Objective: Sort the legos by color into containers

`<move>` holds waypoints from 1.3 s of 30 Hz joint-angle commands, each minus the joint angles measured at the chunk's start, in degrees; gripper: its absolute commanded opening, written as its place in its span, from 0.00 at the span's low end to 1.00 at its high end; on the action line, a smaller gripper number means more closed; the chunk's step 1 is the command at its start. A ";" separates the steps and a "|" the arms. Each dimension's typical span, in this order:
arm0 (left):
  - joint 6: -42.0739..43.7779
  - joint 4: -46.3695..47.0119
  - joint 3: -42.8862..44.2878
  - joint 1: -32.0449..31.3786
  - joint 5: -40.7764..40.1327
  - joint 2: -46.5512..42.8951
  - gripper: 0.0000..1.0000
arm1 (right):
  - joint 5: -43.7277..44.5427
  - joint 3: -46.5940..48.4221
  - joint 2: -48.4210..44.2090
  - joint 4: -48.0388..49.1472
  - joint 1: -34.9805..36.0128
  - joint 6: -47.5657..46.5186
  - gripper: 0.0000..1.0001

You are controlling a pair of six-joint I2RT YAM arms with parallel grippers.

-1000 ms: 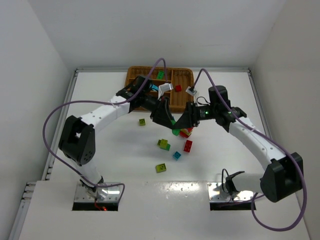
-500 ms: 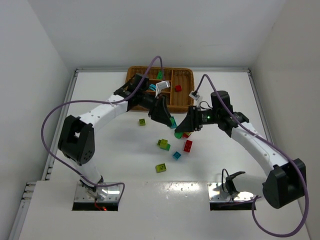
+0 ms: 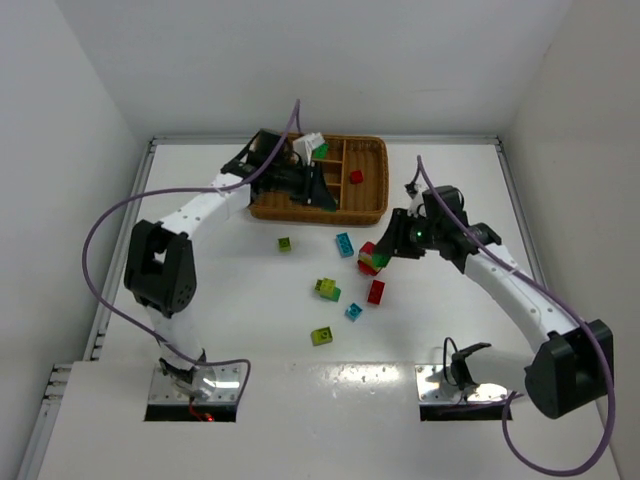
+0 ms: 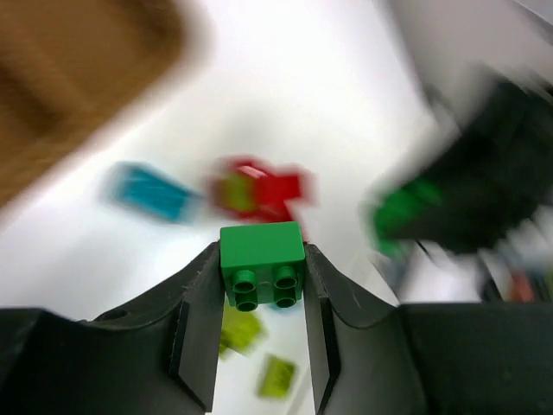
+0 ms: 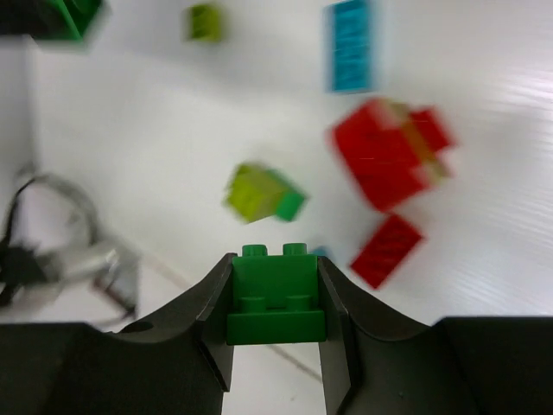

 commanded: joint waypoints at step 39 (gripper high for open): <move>-26.38 16.66 50.78 13.20 -42.18 47.55 0.60 | 27.13 8.05 2.27 -8.65 0.27 1.68 0.17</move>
